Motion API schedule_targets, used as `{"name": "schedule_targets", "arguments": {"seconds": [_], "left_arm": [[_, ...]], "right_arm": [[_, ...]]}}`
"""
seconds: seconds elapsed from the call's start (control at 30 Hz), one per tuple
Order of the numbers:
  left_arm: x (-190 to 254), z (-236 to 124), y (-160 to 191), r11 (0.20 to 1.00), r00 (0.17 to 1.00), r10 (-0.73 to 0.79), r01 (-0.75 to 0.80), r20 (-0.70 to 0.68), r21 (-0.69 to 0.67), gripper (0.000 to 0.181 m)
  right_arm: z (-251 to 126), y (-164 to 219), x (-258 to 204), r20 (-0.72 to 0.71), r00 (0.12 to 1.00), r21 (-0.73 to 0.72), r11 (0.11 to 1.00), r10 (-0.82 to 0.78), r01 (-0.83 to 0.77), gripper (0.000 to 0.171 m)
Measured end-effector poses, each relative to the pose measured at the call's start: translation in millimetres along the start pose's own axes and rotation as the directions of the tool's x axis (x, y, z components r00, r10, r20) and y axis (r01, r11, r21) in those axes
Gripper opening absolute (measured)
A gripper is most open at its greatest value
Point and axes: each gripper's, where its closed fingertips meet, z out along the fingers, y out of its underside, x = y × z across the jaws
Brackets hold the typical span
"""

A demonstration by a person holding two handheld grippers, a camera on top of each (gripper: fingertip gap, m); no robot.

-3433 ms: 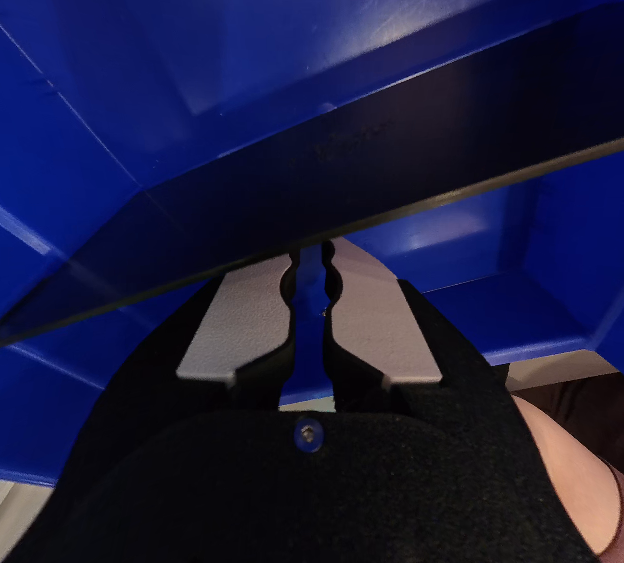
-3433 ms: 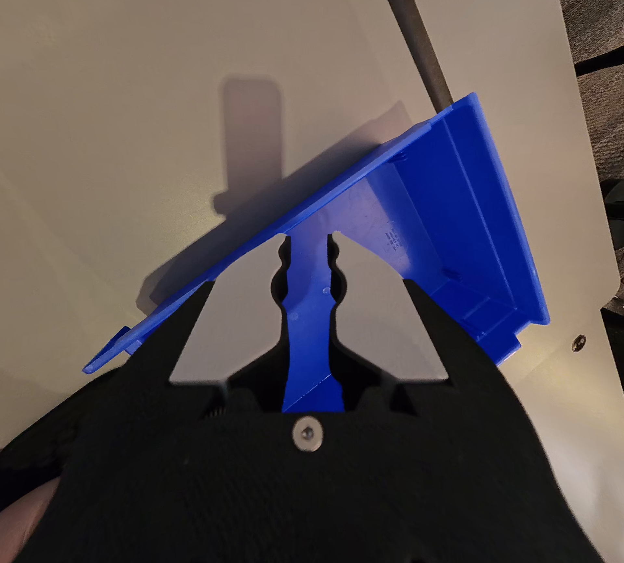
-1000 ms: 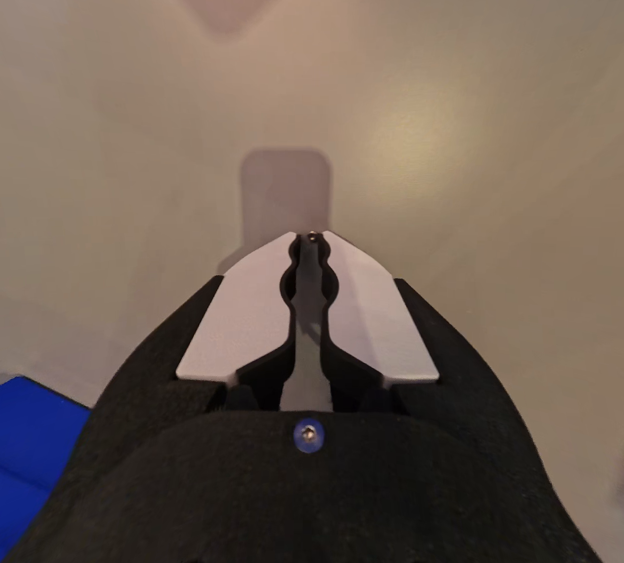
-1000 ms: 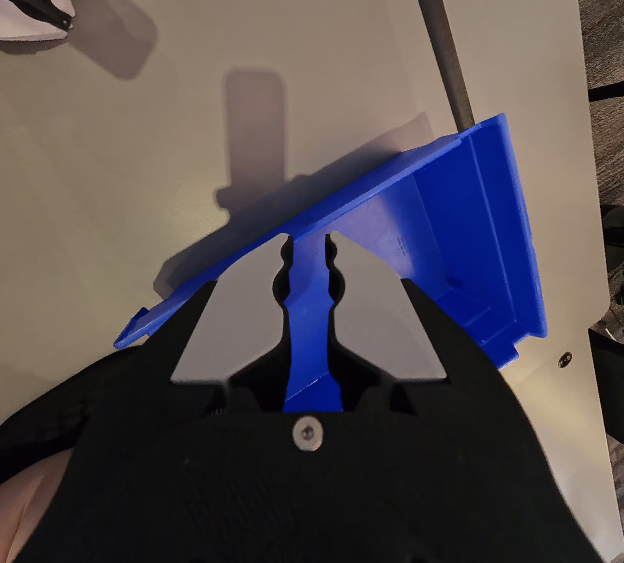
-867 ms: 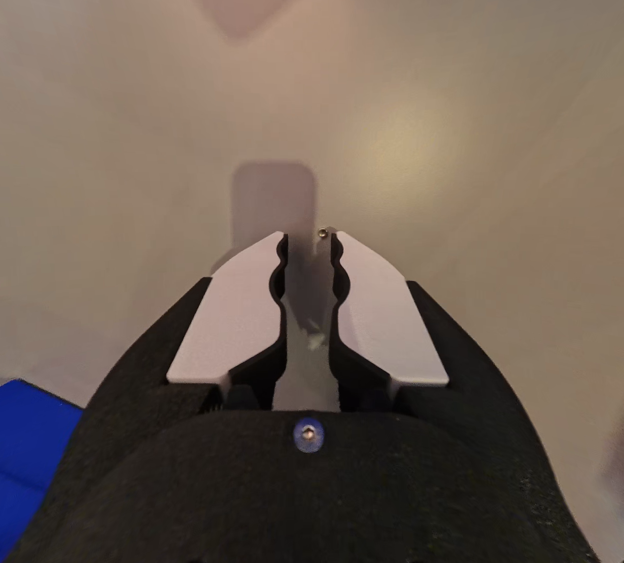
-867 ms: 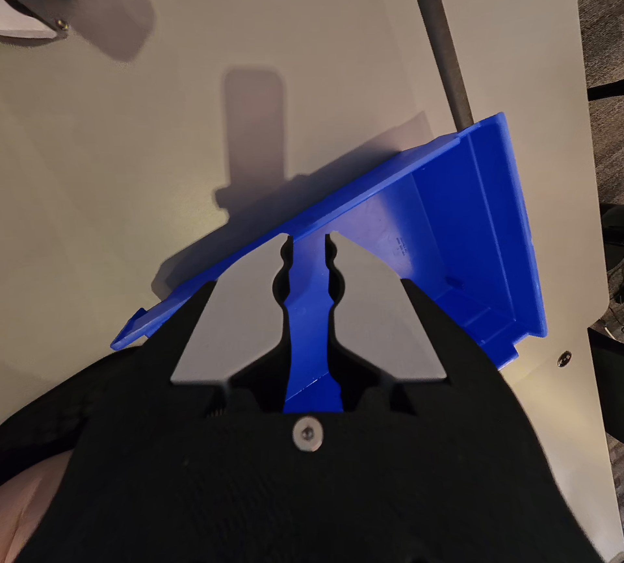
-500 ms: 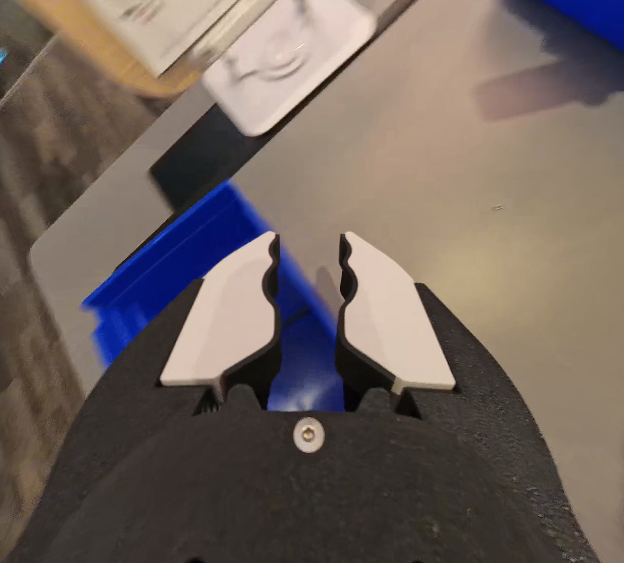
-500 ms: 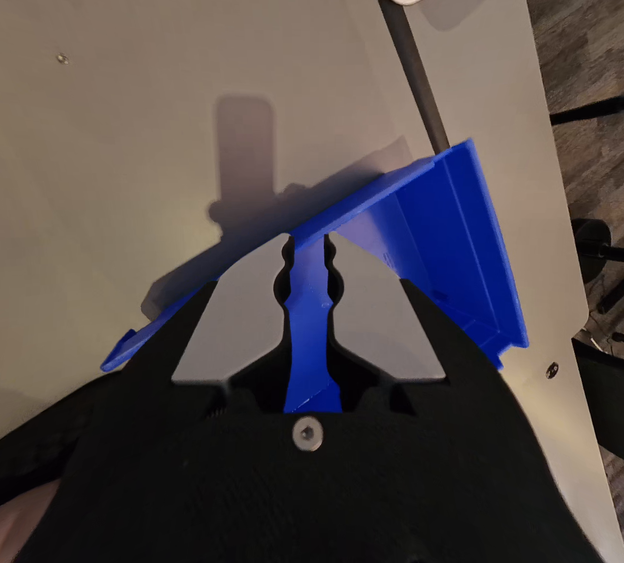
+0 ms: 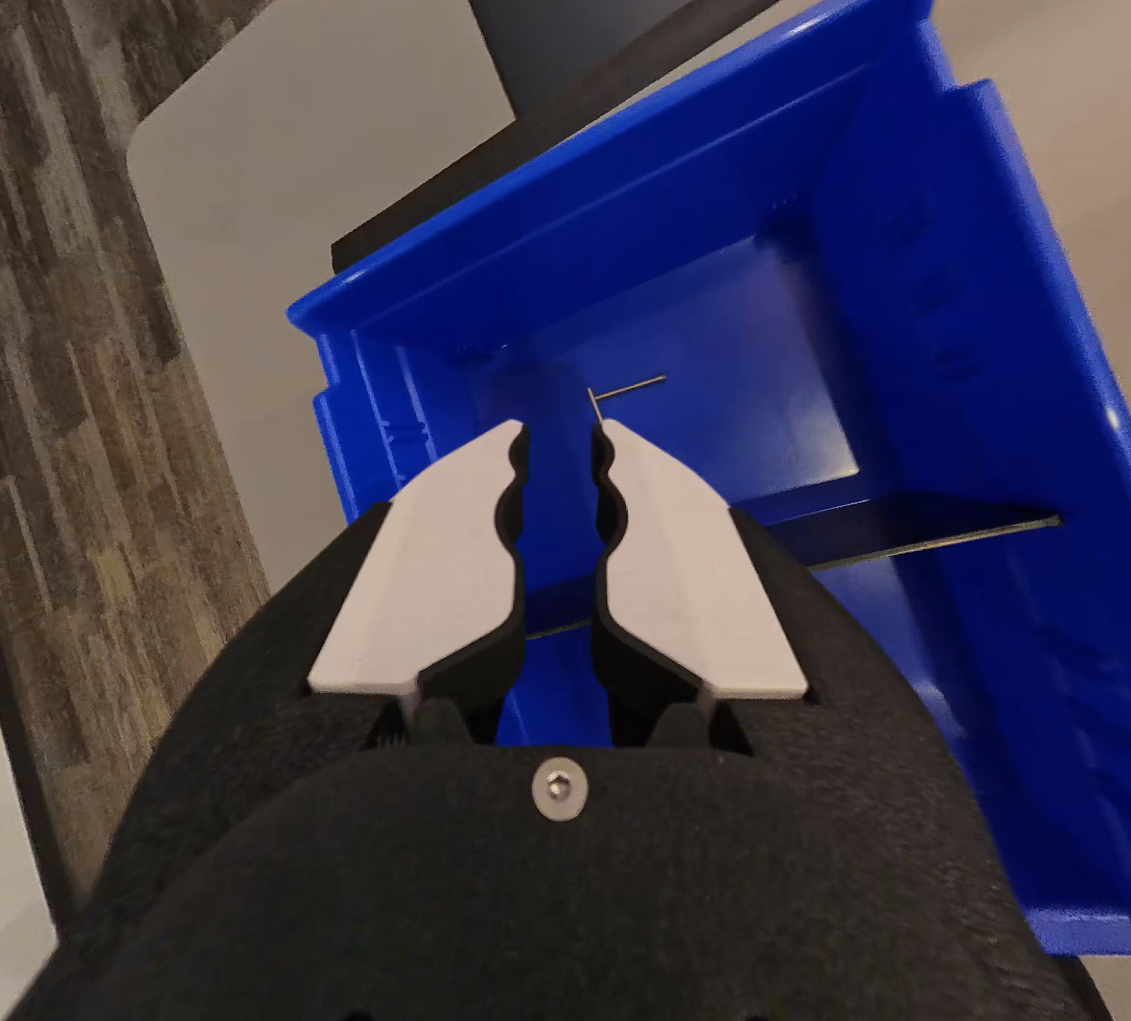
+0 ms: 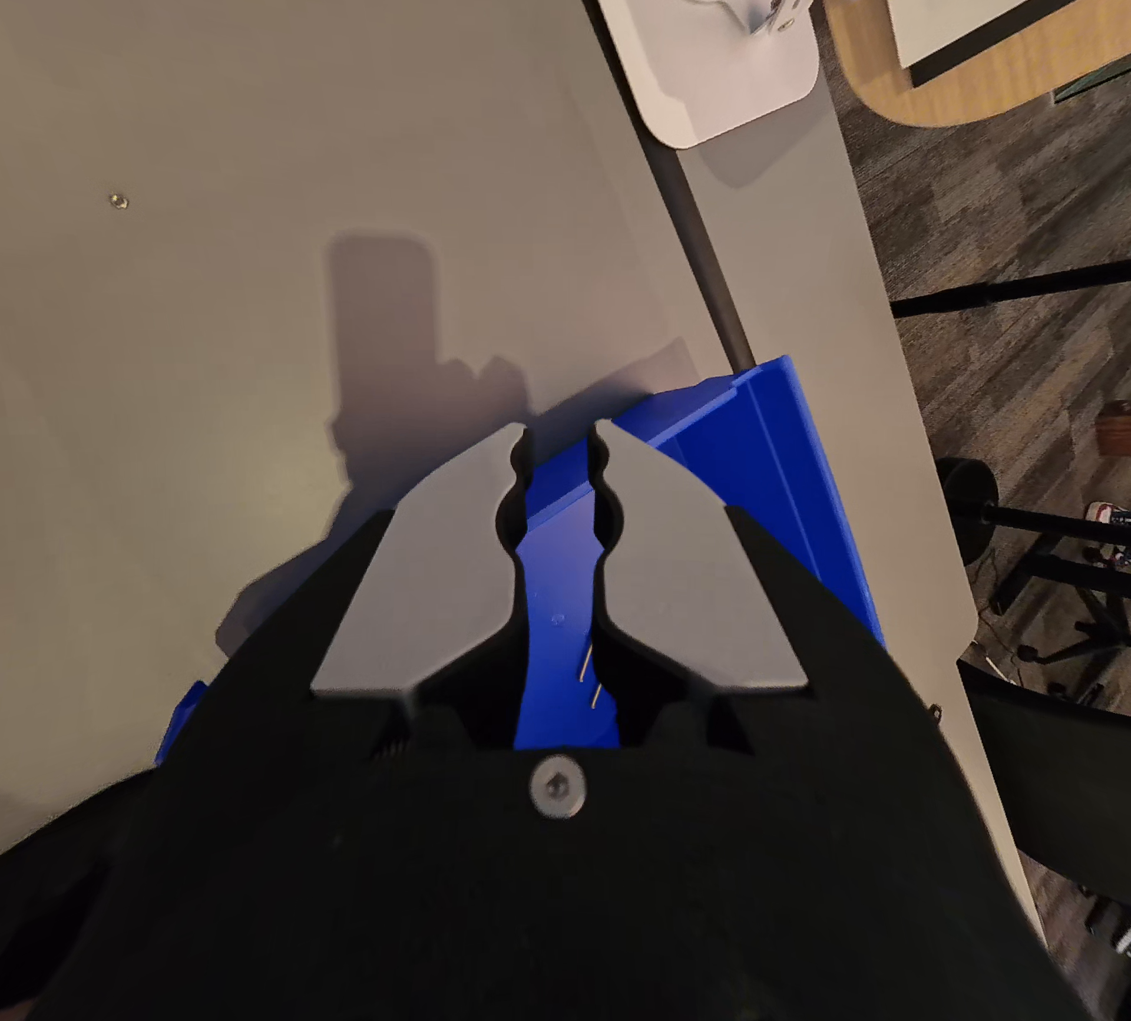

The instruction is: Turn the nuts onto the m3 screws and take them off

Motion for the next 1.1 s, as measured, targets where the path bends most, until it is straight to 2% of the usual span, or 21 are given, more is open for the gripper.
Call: {"name": "schedule_targets", "arguments": {"seconds": [0.07, 0.13, 0.2, 0.37, 0.5, 0.57, 0.83, 0.97, 1.03, 1.1], "left_arm": [[8.6, 1.1, -1.7, 1.0, 0.999, 0.014, -0.015, -0.04, -0.006, 0.018], [28.4, 3.8, -6.5, 0.999, 0.982, -0.038, 0.032, -0.187, -0.035, 0.019], [35.9, 8.4, -13.5, 0.996, 0.96, -0.08, 0.064, -0.268, -0.066, 0.019], [22.9, 29.6, 9.3, 0.952, 0.968, -0.128, 0.058, -0.218, -0.3, 0.02], [19.1, 47.0, 23.2, 0.902, 0.961, -0.169, 0.061, -0.218, -0.428, 0.02], [14.0, 56.2, 25.2, 0.889, 0.964, -0.177, 0.07, -0.2, -0.453, 0.014], [20.0, 77.9, 37.5, 0.855, 0.957, -0.182, 0.041, -0.226, -0.517, 0.021], [13.1, 84.8, 51.9, 0.821, 0.98, -0.108, -0.007, -0.169, -0.57, 0.022], [14.8, 87.4, 47.0, 0.83, 0.976, -0.132, 0.012, -0.175, -0.557, 0.018], [22.4, 87.2, 45.7, 0.827, 0.961, -0.167, 0.014, -0.221, -0.562, 0.003]], "right_arm": [[0.3, 0.5, -0.5, 0.011, 1.0, 0.006, 1.0, 0.006, -0.006, 0.018], [1.9, 2.2, 3.3, 0.003, 1.0, 0.002, 1.0, 0.017, -0.017, 0.018], [4.7, 3.5, 5.1, 0.008, 1.0, -0.002, 1.0, 0.023, -0.023, 0.018], [14.2, 8.4, 6.3, 0.018, 1.0, -0.03, 0.999, 0.026, -0.025, 0.018], [18.9, 10.6, 4.8, 0.024, 0.999, -0.044, 0.999, 0.024, -0.023, 0.018], [19.4, 8.9, 5.6, 0.018, 1.0, -0.042, 0.999, 0.017, -0.016, 0.018], [17.3, 10.9, 9.0, 0.0, 1.0, -0.053, 0.998, 0.024, -0.024, 0.018], [19.4, 11.6, 6.5, 0.009, 1.0, -0.063, 0.998, 0.017, -0.016, 0.018], [20.8, 13.9, 6.4, 0.008, 1.0, -0.079, 0.997, 0.011, -0.011, 0.018], [20.5, 13.8, 5.9, 0.009, 1.0, -0.082, 0.997, 0.005, -0.005, 0.018]]}}
